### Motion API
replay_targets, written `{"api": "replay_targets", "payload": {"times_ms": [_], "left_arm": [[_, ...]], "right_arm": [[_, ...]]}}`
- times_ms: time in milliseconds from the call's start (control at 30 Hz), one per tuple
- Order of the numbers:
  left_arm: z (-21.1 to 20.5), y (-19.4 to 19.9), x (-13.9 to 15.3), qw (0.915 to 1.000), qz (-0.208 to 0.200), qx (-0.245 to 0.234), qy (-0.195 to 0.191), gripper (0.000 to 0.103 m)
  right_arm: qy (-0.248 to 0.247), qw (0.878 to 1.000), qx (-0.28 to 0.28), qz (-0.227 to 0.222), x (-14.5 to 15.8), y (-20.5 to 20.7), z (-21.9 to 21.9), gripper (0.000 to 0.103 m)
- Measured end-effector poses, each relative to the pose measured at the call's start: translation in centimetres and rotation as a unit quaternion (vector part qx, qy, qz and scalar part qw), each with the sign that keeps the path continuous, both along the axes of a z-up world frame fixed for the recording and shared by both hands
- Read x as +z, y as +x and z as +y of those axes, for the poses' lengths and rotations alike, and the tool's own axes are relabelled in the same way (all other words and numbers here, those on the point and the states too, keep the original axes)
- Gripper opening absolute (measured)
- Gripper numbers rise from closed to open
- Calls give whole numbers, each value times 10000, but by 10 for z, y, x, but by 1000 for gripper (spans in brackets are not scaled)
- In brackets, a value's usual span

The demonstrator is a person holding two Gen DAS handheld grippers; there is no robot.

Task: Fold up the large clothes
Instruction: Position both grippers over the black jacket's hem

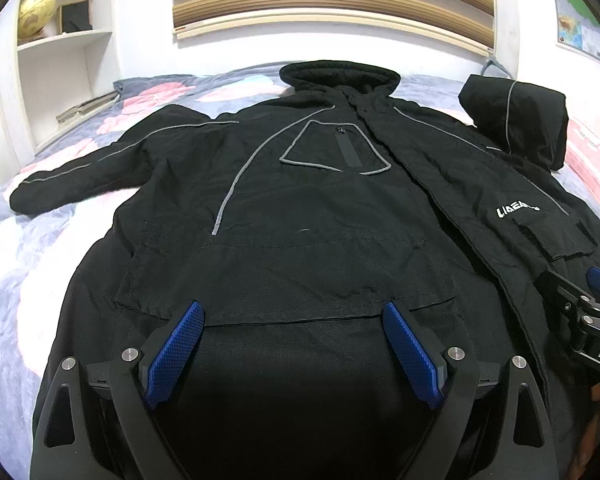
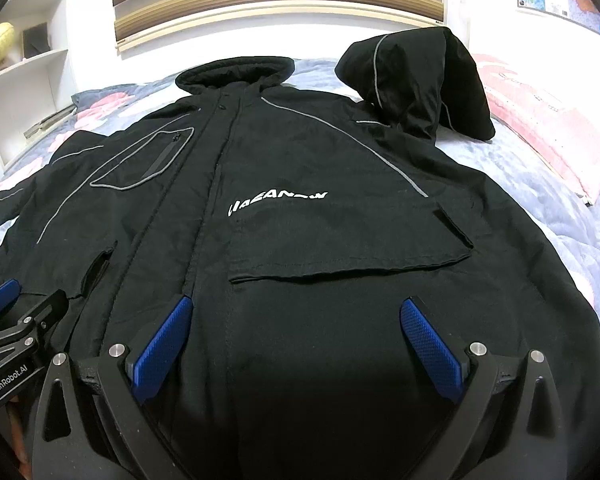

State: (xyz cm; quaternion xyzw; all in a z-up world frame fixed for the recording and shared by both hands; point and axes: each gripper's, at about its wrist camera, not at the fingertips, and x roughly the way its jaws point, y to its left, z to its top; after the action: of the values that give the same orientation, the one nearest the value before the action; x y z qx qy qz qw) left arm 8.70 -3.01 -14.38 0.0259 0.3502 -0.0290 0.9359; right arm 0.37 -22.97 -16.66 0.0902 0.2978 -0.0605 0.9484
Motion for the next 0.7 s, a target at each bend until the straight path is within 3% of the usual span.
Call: {"api": "replay_targets", "payload": {"times_ms": [700], "left_arm": [[0, -2, 0, 10000, 23, 10, 89, 92]], "right_arm": [[48, 10000, -1, 29, -3, 0, 1, 103]]}}
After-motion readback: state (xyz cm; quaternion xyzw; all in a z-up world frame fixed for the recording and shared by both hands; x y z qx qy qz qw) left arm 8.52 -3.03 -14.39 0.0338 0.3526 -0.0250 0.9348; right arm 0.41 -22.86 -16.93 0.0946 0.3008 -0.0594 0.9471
